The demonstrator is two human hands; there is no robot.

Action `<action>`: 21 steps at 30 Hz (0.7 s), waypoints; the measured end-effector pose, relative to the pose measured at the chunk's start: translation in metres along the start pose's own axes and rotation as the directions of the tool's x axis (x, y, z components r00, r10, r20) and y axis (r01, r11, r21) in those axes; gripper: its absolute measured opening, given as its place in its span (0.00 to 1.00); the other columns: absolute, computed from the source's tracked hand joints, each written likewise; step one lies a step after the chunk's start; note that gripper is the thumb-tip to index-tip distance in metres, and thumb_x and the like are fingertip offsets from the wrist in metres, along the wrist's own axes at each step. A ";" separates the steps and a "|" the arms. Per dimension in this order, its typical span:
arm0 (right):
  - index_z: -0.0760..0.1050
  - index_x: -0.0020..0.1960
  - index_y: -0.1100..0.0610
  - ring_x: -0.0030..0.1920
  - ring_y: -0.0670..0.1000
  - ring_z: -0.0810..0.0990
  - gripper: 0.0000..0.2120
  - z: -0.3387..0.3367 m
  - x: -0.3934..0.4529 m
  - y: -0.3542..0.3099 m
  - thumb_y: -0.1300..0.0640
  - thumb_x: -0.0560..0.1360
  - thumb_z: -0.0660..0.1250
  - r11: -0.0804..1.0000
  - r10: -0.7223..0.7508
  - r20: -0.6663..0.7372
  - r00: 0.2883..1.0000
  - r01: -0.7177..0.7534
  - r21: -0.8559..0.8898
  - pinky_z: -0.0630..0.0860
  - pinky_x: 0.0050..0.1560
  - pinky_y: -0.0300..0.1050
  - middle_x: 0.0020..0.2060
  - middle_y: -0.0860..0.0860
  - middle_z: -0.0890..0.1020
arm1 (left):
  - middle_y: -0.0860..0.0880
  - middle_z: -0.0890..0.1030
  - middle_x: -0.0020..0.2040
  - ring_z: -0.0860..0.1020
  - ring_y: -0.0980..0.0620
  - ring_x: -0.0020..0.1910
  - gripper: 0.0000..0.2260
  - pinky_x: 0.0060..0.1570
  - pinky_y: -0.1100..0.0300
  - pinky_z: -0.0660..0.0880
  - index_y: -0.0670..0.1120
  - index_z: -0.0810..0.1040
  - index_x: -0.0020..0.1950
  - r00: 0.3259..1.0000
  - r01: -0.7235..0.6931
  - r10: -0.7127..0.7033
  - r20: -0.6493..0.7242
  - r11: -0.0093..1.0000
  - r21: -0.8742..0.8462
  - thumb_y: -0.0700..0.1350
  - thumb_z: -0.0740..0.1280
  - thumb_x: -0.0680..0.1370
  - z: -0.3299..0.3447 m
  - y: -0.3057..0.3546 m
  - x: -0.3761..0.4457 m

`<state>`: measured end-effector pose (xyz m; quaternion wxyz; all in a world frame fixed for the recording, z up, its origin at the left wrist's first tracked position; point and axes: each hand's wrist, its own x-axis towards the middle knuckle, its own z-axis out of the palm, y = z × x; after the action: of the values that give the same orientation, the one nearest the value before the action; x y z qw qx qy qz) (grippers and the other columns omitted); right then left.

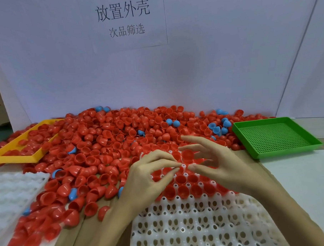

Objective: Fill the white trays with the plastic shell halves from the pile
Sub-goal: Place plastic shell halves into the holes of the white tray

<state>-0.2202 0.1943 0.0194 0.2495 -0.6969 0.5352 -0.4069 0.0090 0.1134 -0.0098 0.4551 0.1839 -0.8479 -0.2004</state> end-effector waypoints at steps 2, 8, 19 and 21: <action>0.78 0.69 0.42 0.58 0.44 0.84 0.21 0.004 0.000 -0.003 0.54 0.78 0.75 0.998 -0.026 -0.044 0.999 0.023 -0.062 0.84 0.56 0.47 0.60 0.39 0.84 | 0.56 0.84 0.52 0.84 0.51 0.54 0.06 0.54 0.52 0.81 0.47 0.88 0.54 1.000 -0.012 0.012 -0.015 1.000 -0.015 0.41 0.77 0.78 0.002 0.004 -0.001; 0.82 0.62 0.45 0.54 0.50 0.86 0.15 0.008 -0.001 -0.007 0.55 0.77 0.77 0.998 -0.061 -0.048 0.997 0.062 0.017 0.85 0.52 0.49 0.56 0.43 0.85 | 0.54 0.77 0.61 0.81 0.48 0.57 0.19 0.57 0.60 0.79 0.53 0.78 0.62 0.978 0.121 -0.139 -0.158 0.986 -0.118 0.46 0.80 0.75 0.004 0.013 -0.001; 0.82 0.62 0.44 0.52 0.52 0.86 0.16 0.008 -0.002 -0.011 0.55 0.77 0.77 0.996 -0.077 -0.043 0.996 0.078 0.037 0.85 0.51 0.51 0.56 0.42 0.85 | 0.52 0.82 0.59 0.81 0.46 0.63 0.24 0.64 0.59 0.77 0.53 0.75 0.69 0.965 0.182 -0.229 -0.125 0.934 -0.308 0.41 0.79 0.76 0.002 0.015 0.001; 0.82 0.62 0.44 0.51 0.51 0.86 0.16 0.008 -0.002 -0.012 0.54 0.76 0.77 0.996 -0.079 -0.045 0.996 0.081 0.041 0.85 0.50 0.51 0.56 0.41 0.85 | 0.53 0.82 0.59 0.81 0.47 0.64 0.23 0.65 0.58 0.77 0.53 0.76 0.68 0.965 0.184 -0.230 -0.128 0.938 -0.293 0.41 0.79 0.76 0.002 0.015 0.001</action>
<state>-0.2070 0.1990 0.0232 0.2360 -0.7034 0.5034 -0.4429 0.0054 0.1259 -0.0026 0.5195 0.2219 -0.7476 -0.3493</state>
